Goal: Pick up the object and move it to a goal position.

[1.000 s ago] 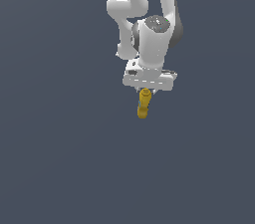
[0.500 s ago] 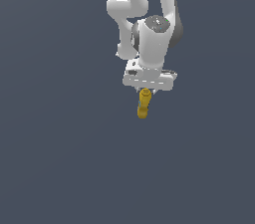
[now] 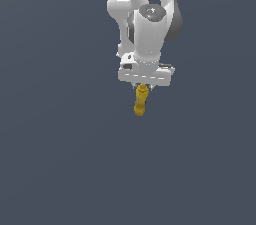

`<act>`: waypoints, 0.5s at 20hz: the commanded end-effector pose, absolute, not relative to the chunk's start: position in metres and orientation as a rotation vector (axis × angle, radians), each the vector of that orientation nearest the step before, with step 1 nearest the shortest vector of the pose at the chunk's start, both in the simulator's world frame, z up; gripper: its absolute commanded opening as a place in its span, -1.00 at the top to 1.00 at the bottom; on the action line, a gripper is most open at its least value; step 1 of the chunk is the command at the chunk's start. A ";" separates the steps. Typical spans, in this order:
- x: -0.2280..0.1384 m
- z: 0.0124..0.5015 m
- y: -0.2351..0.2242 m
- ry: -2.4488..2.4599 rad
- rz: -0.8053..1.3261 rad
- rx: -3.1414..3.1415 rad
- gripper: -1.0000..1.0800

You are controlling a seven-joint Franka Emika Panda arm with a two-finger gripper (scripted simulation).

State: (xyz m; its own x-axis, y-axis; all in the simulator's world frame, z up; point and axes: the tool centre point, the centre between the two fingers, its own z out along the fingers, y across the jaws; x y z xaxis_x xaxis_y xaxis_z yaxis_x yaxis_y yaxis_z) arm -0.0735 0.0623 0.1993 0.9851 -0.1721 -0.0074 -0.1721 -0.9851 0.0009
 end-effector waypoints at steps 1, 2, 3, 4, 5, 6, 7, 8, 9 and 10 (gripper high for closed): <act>-0.071 0.219 0.053 -0.272 0.002 3.131 1.00; -0.070 0.226 0.048 -0.272 0.002 3.132 1.00; -0.070 0.234 0.043 -0.272 0.002 3.132 1.00; -0.070 0.243 0.038 -0.272 0.001 3.132 1.00; -0.069 0.252 0.033 -0.272 0.001 3.132 1.00; -0.069 0.261 0.027 -0.272 0.001 3.132 1.00; -0.068 0.271 0.021 -0.272 0.001 3.133 1.00; -0.068 0.280 0.015 -0.272 0.001 3.133 1.00; -0.068 0.290 0.009 -0.272 0.001 3.133 1.00; -0.067 0.301 0.003 -0.272 0.001 3.133 1.00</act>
State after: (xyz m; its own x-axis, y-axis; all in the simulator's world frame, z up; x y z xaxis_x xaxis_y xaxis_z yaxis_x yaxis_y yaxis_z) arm -0.0688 0.0123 0.2814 0.9850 -0.1724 -0.0073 -0.1724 -0.9850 -0.0013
